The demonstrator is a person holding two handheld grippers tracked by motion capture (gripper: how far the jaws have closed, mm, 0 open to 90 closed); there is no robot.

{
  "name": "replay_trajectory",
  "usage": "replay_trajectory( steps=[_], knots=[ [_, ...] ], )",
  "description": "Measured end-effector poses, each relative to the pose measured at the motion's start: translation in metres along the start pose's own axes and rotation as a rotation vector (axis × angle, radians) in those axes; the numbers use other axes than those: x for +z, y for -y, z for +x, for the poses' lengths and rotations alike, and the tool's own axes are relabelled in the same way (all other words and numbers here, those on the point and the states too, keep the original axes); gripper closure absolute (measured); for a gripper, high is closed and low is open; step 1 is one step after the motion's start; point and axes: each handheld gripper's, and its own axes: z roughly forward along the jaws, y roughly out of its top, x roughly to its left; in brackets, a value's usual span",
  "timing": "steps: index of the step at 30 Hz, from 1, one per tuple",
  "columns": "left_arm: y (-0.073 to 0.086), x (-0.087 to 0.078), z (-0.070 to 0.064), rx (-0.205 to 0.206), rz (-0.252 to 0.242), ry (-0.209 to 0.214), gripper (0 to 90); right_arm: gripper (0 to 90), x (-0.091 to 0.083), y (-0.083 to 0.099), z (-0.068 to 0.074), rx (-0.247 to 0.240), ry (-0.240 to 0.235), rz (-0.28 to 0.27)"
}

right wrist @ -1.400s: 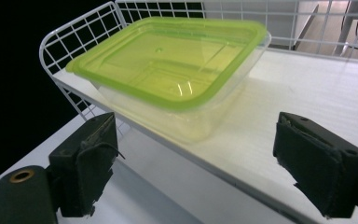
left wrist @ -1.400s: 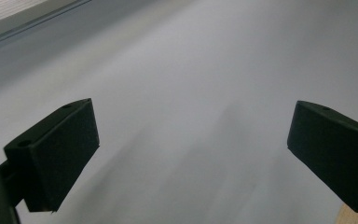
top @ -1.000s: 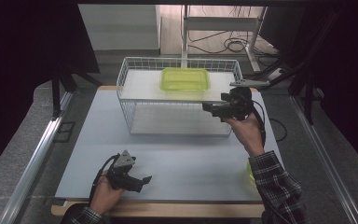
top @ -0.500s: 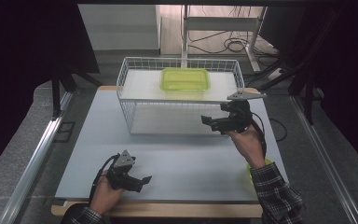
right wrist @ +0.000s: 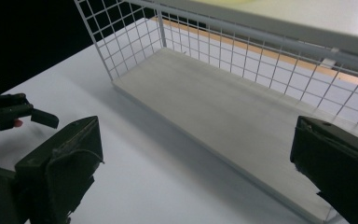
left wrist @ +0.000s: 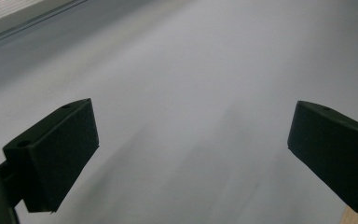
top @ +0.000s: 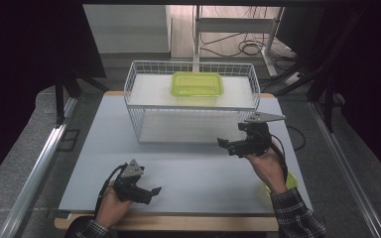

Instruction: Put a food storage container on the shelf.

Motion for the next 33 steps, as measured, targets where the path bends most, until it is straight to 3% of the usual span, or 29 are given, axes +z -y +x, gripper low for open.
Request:
replay_trajectory(
  steps=[16, 25, 33],
  knots=[
    [0.0, -0.001, 0.0, 0.0, -0.003, 0.0, 1.6, 0.2, -0.01, 0.035, 0.001, -0.013, 0.021, -0.002],
    [0.0, -0.002, 0.0, 0.0, -0.009, 0.011, 1.5, 0.0, -0.017, 0.057, 0.001, 0.003, 0.055, -0.016],
    [-0.001, -0.004, 0.0, -0.013, -0.023, 0.026, 1.5, 0.1, -0.021, 0.071, 0.005, 0.023, 0.057, 0.01]
  ],
)
